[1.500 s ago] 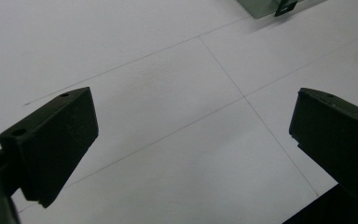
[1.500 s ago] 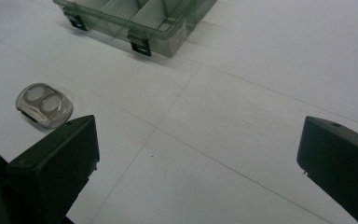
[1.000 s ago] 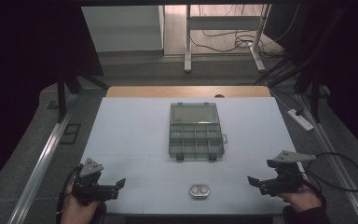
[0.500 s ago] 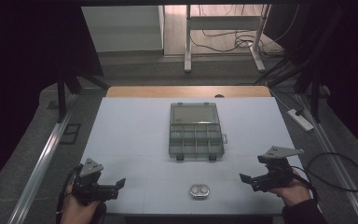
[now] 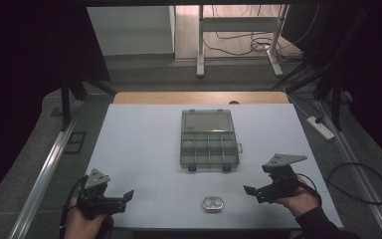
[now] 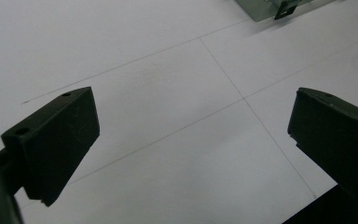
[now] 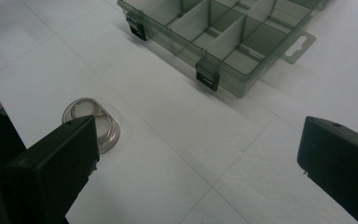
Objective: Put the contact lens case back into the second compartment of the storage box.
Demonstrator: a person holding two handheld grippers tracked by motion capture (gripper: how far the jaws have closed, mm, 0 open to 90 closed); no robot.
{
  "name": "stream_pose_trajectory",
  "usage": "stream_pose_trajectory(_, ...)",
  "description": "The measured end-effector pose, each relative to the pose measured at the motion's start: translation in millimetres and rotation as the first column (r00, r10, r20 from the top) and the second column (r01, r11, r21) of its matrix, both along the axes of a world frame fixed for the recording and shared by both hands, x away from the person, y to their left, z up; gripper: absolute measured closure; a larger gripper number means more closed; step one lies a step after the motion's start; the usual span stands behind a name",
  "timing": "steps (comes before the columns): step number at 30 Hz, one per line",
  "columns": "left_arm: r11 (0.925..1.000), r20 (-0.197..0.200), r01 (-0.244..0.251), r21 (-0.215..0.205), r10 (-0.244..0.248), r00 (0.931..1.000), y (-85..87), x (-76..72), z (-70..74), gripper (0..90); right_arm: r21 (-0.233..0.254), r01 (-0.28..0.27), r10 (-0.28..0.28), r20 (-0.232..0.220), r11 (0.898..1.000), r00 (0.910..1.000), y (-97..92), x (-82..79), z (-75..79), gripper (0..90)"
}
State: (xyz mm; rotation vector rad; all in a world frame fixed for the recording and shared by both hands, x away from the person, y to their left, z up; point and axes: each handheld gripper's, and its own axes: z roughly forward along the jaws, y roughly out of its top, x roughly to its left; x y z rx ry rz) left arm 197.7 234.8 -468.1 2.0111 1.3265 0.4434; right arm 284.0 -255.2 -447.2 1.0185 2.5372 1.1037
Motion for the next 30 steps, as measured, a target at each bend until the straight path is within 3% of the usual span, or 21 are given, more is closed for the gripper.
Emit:
stream_pose_trajectory(11,0.9999,0.003,0.0,-0.012,0.0,1.0,1.0,-0.5,0.1,2.2,0.008,-0.055,0.056,-0.025,0.998,0.9981,19.0,2.8,-2.7,0.0)
stream_pose_trajectory(22,0.9998,0.003,0.007,-0.016,-0.007,1.0,1.4,-0.7,0.3,2.2,-0.04,-0.129,0.127,-0.044,0.991,0.9909,42.2,6.4,-7.1,0.0)
stream_pose_trajectory(30,0.9997,0.005,0.01,-0.02,-0.009,0.9999,1.8,-1.0,0.2,2.1,-0.09,-0.176,0.167,-0.098,0.98,0.9811,58.8,7.4,-10.4,0.0)
